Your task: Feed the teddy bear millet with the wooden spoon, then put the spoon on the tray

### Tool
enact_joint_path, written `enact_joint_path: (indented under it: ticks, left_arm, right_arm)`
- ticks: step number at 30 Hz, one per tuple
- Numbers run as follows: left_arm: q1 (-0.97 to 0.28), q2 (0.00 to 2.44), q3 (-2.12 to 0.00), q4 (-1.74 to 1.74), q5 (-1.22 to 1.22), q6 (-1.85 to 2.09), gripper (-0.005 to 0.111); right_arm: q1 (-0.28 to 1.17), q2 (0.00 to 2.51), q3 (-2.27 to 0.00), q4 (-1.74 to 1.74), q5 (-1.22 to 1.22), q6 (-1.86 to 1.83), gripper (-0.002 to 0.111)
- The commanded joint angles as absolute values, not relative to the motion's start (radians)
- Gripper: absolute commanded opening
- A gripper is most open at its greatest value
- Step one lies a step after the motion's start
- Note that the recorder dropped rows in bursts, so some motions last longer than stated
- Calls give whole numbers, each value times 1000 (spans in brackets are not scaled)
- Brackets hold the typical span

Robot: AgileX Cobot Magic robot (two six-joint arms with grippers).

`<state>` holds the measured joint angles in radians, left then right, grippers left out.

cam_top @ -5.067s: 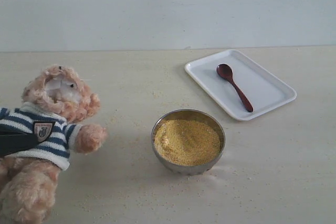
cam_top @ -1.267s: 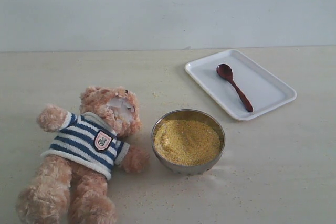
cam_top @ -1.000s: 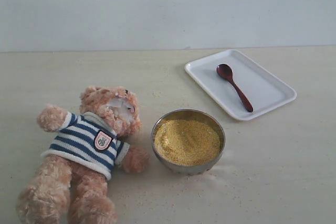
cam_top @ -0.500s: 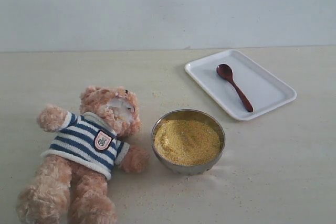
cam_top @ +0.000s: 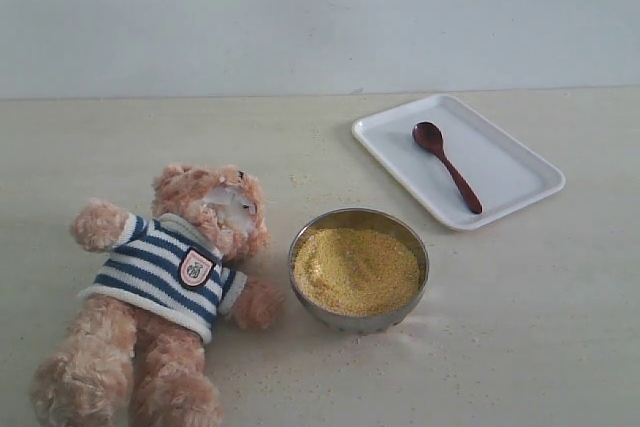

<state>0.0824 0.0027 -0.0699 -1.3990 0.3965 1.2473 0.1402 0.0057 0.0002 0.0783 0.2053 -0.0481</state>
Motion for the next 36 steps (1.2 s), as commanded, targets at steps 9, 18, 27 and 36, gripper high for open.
enact_joint_path:
  ticks: [9, 18, 27, 36]
  left_arm:
    - [77, 0, 0, -1307, 393, 1168, 5]
    - [77, 0, 0, -823, 393, 559, 5]
    - [77, 0, 0, -522, 319, 281, 5]
    - [77, 0, 0, -220, 190, 71, 5]
  right_arm:
    - [137, 0, 0, 78, 207, -47, 0]
    - [137, 0, 0, 78, 207, -47, 0]
    - [137, 0, 0, 78, 207, -45, 0]
    - [137, 0, 0, 78, 207, -45, 0]
